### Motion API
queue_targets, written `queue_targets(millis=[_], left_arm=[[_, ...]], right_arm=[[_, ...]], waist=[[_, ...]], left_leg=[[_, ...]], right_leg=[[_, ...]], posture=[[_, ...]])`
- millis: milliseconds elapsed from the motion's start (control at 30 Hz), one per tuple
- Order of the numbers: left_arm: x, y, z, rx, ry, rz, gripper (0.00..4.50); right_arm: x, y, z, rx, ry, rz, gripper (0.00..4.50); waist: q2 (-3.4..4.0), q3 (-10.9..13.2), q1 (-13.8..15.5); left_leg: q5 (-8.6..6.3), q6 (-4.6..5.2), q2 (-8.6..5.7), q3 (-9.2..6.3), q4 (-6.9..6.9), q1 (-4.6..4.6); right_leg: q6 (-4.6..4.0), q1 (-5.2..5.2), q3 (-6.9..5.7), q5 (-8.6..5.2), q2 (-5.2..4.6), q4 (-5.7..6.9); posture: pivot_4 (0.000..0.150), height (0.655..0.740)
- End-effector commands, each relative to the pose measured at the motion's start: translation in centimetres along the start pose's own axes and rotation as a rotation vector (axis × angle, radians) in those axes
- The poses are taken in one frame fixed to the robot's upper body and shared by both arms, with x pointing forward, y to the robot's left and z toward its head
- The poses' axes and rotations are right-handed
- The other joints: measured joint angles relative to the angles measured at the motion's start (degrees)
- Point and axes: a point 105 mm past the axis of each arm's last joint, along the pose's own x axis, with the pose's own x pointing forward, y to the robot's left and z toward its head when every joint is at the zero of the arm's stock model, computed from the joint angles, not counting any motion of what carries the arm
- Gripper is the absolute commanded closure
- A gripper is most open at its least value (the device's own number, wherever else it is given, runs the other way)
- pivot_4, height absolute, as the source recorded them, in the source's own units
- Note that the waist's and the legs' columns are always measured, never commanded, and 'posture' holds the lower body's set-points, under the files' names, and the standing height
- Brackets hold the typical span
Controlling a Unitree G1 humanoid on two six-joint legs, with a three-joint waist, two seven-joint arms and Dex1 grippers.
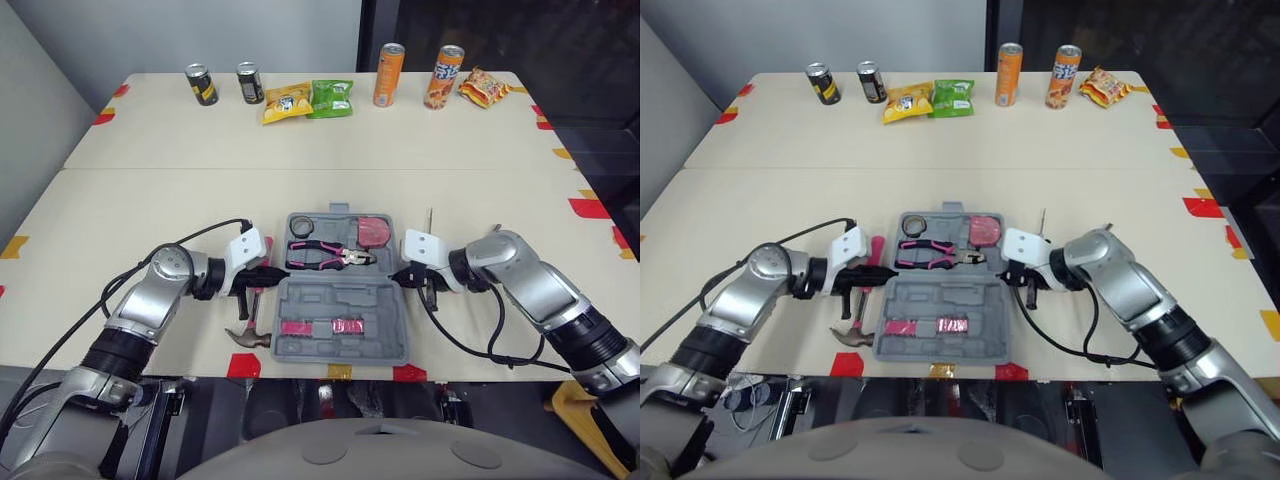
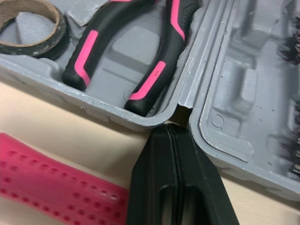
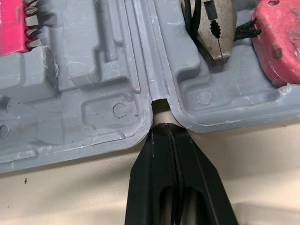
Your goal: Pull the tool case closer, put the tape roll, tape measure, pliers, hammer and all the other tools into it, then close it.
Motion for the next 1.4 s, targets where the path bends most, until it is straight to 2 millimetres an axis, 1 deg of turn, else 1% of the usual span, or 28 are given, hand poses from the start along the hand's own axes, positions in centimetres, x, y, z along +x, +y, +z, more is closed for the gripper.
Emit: queue_targets(millis=[33, 133, 233, 433, 1200, 1400], left_arm=[[0.0, 0.9, 1.5, 0.044, -0.029, 0.02, 4.5], [0.0, 1.3, 1.6, 0.047, -0.026, 0.027, 4.5], [0.0, 1.6, 1.7, 0.049, -0.024, 0.03, 4.5], [0.1, 1.3, 1.8, 0.046, -0.027, 0.026, 4.5], [-0.1, 1.2, 1.5, 0.037, -0.017, 0.034, 4.5], [-0.7, 1.2, 1.4, 0.042, -0.038, 0.052, 4.5]], right_arm=[[0.8, -0.2, 1.0, -0.025, -0.025, -0.002, 4.44], [1.0, -0.3, 1.2, -0.027, -0.029, -0.007, 4.44], [1.2, -0.9, 1.2, -0.035, -0.025, -0.036, 4.44], [1.2, -1.4, 1.1, -0.044, -0.016, -0.048, 4.44], [1.8, -1.5, 1.5, -0.065, -0.044, -0.069, 4.44], [1.4, -1.3, 1.3, -0.03, -0.046, -0.071, 4.44]], waist=[[0.0, 0.0, -0.1], [0.0, 0.0, -0.3], [0.0, 0.0, -0.3], [0.0, 0.0, -0.3], [0.01, 0.0, -0.5], [0.03, 0.0, -0.8]], left_leg=[[0.0, 0.0, 0.0, 0.0, 0.0, 0.0], [0.0, 0.0, 0.01, 0.0, 0.0, 0.02], [0.0, 0.0, 0.02, 0.0, -0.01, 0.02], [0.0, 0.0, 0.03, 0.0, 0.0, 0.02], [-0.01, -0.02, 0.03, 0.0, -0.07, 0.05], [-0.02, -0.03, 0.03, 0.01, -0.13, 0.06]], right_leg=[[0.0, 0.0, 0.0, 0.0, 0.0, 0.0], [-0.03, 0.0, 0.0, 0.02, 0.01, 0.02], [-0.04, 0.0, 0.0, 0.02, 0.02, 0.02], [-0.05, 0.0, 0.0, 0.03, 0.02, 0.01], [-0.06, 0.0, 0.0, 0.03, 0.02, -0.02], [-0.07, -0.02, 0.0, 0.02, 0.03, -0.04]], posture=[[0.15, 0.74], [0.15, 0.74], [0.15, 0.74], [0.15, 0.74], [0.15, 0.74], [0.15, 0.74]])
